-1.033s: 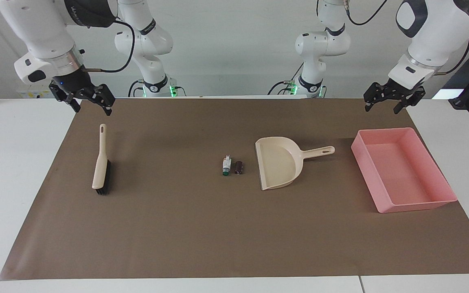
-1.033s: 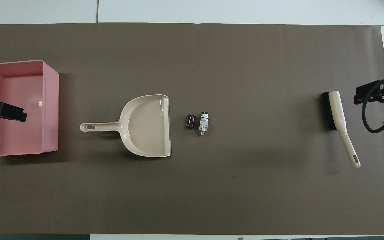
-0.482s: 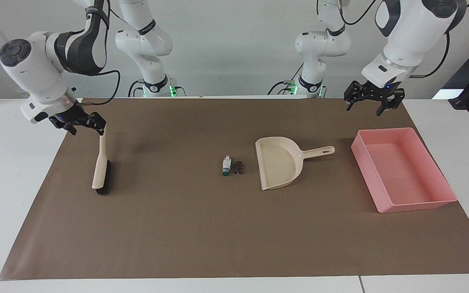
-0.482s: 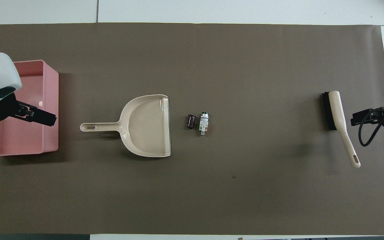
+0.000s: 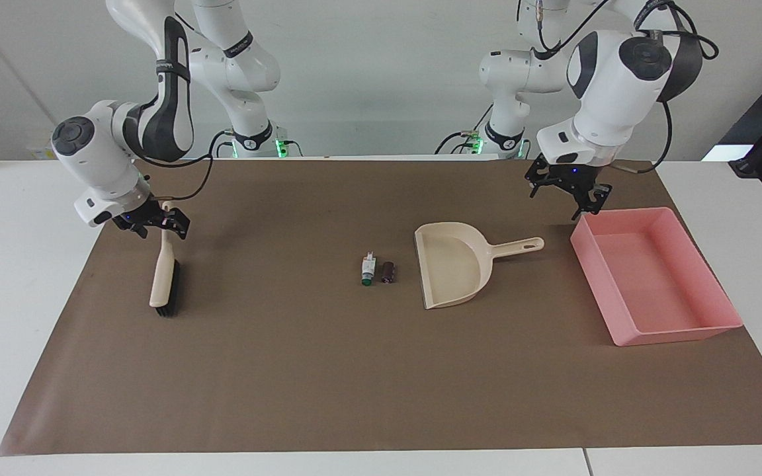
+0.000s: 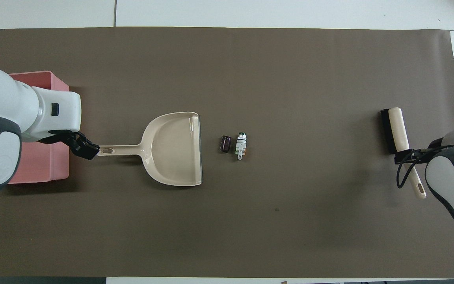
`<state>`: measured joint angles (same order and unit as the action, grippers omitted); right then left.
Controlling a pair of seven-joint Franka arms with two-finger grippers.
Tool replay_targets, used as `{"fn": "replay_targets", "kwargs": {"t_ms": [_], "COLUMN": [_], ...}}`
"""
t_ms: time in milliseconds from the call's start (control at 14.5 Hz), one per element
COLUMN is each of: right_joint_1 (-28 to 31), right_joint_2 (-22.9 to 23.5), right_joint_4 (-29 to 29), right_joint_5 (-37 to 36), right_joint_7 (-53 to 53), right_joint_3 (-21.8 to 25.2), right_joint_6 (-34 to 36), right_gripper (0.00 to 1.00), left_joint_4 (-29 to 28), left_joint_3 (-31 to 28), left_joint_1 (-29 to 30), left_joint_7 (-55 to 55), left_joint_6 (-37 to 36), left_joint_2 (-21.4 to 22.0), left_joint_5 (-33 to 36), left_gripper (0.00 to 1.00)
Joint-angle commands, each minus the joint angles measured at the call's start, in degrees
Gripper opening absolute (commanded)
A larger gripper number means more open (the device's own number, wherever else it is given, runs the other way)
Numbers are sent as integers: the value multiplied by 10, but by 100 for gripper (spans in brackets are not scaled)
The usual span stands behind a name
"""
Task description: Clean e-waste and dump in bin
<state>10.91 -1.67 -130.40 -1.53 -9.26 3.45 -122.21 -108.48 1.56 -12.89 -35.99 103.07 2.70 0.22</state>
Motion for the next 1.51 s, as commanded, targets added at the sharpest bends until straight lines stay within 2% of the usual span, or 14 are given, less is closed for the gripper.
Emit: {"fn": "replay_targets", "kwargs": {"t_ms": [0,207,413,482,620,757,895,964,1102,1170,1308,1446], "right_joint_1": [24,26,28,27,27,27,28,29,29,29,24,18], "right_joint_2": [-17,-21,-24,-24,-24,-24,-24,-25,-26,-26,-25,-20], "right_joint_4": [-31,-47,-56,-56,-56,-54,-55,-56,-56,-56,-52,-25], "right_joint_5": [-2,-2,-1,-1,-1,-1,-1,-1,-1,-1,-1,-1], "right_joint_7": [-21,-42,-41,-42,-44,-50,-62,-67,-67,-67,-66,-60], "right_joint_3": [-6,-6,-6,-6,-7,-7,-6,-6,-6,-6,-6,-11], "right_joint_6": [-14,-26,-28,-26,-24,-24,-23,-21,-20,-20,-16,19], "right_gripper": [100,98,96,93,85,71,44,36,6,0,0,0], "left_joint_4": [-45,-58,-85,-108,-118,-122,-126,-129,-137,-137,-137,-138], "left_joint_3": [-5,-5,-5,-6,-5,-5,-5,-6,-6,-6,-6,-6], "left_joint_1": [-17,-36,-61,-63,-70,-70,-70,-70,-70,-70,-70,-70], "left_joint_7": [-122,-182,-225,-227,-231,-236,-236,-236,-235,-234,-233,-232], "left_joint_6": [55,111,150,174,203,203,210,223,228,229,229,229], "left_joint_2": [-8,-58,-67,-66,-68,-75,-80,-90,-94,-94,-96,-97], "left_joint_5": [7,8,14,17,53,70,72,73,72,73,72,73], "left_gripper": [97,97,98,98,98,98,98,98,98,97,97,96]}}
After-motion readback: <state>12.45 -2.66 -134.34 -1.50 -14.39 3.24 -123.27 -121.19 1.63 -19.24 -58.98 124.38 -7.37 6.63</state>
